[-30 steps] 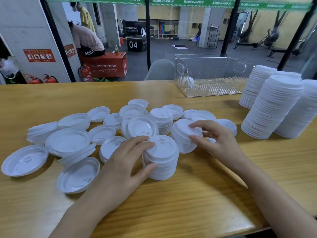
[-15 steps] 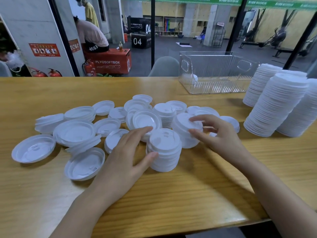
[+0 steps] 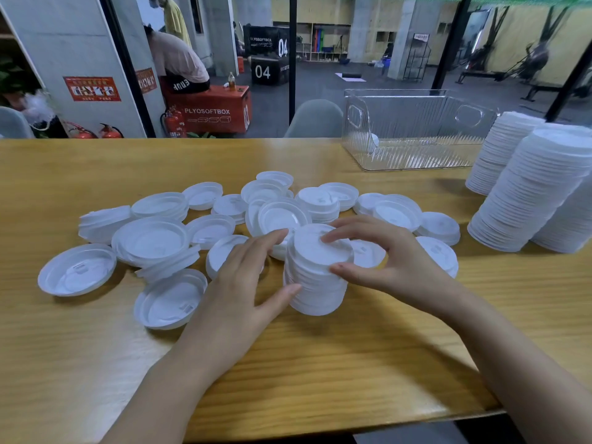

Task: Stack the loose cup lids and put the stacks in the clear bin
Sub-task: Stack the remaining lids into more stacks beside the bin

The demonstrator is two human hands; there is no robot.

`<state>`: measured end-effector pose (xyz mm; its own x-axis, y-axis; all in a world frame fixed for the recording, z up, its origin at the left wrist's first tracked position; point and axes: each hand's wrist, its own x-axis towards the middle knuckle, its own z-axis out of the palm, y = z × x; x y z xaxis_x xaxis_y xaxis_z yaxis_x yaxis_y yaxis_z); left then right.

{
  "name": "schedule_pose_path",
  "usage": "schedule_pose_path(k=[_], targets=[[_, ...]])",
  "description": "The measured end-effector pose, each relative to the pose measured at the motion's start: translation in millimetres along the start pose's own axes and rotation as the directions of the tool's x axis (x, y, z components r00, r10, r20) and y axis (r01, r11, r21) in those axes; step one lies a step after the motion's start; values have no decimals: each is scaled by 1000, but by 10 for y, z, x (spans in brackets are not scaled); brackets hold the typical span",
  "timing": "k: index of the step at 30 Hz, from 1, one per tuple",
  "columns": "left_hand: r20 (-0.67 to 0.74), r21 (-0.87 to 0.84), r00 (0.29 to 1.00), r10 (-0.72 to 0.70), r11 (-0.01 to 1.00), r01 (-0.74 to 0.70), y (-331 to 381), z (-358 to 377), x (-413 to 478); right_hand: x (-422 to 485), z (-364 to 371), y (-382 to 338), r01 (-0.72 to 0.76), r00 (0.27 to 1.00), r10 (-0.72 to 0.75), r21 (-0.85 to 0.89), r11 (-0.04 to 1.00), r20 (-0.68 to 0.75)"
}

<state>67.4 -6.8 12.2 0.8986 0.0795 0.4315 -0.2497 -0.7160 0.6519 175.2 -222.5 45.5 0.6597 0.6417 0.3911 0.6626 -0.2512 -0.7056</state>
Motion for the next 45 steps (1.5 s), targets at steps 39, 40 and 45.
schedule_pose_path(k=[39, 40, 45], targets=[[-26, -15, 995, 92, 996, -92, 100, 80, 57, -203, -316, 162, -245, 929, 250, 52, 968, -274], [-27, -11, 995, 94, 995, -94, 94, 82, 56, -234, -315, 166, -266, 923, 254, -3, 964, -288], [-27, -6, 995, 96, 995, -97, 100, 75, 48, -427, -281, 250, -369, 913, 273, -332, 868, -303]])
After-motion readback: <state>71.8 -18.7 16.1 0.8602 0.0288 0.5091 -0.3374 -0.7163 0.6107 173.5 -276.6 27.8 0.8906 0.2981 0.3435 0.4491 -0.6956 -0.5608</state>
